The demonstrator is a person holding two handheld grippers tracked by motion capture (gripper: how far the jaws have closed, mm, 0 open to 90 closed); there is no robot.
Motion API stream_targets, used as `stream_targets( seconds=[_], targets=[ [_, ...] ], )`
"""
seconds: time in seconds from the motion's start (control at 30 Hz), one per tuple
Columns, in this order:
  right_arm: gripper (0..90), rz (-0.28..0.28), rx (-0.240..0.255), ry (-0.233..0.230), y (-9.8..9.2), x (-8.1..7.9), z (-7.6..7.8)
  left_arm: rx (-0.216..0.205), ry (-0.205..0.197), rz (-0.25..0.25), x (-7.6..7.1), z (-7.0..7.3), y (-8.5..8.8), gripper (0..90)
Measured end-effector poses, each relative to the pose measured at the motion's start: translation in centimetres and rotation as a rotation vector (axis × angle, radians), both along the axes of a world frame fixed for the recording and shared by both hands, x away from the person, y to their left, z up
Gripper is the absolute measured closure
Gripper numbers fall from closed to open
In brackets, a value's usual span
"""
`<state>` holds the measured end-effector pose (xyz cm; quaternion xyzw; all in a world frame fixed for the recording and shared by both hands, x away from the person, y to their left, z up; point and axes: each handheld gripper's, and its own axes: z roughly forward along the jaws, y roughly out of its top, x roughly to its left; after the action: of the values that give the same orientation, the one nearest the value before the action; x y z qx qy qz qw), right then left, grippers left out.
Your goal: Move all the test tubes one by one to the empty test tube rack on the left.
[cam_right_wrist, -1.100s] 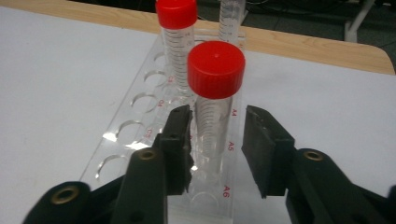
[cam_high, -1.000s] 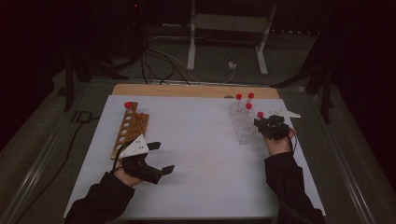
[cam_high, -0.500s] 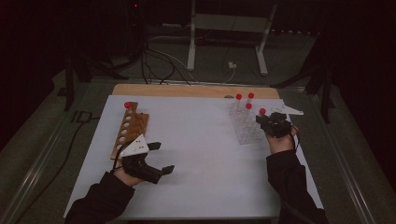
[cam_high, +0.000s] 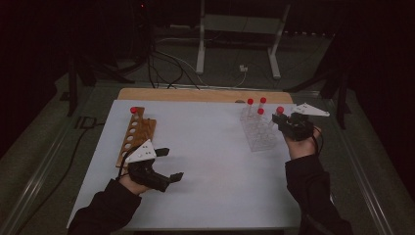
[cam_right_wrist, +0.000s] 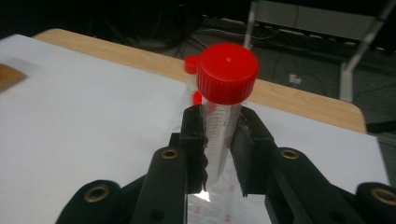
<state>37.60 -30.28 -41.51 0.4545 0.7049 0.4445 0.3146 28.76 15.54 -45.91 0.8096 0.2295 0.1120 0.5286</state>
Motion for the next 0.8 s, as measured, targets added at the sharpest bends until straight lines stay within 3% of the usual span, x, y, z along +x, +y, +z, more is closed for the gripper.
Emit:
stream_targets(
  seconds=[0.37, 0.8],
  targets=[
    [75.2, 0.115, 0.017, 0.013, 2.6, -1.5, 0.3, 0.001, -0.011, -0.018, 0.1, 0.8, -0.7, 1.9],
    [75.2, 0.247, -0.008, 0.054, 6.4, -3.9, -1.7, 0.0, -0.017, -0.046, 0.6, 1.2, -2.2, 1.9]
  ],
)
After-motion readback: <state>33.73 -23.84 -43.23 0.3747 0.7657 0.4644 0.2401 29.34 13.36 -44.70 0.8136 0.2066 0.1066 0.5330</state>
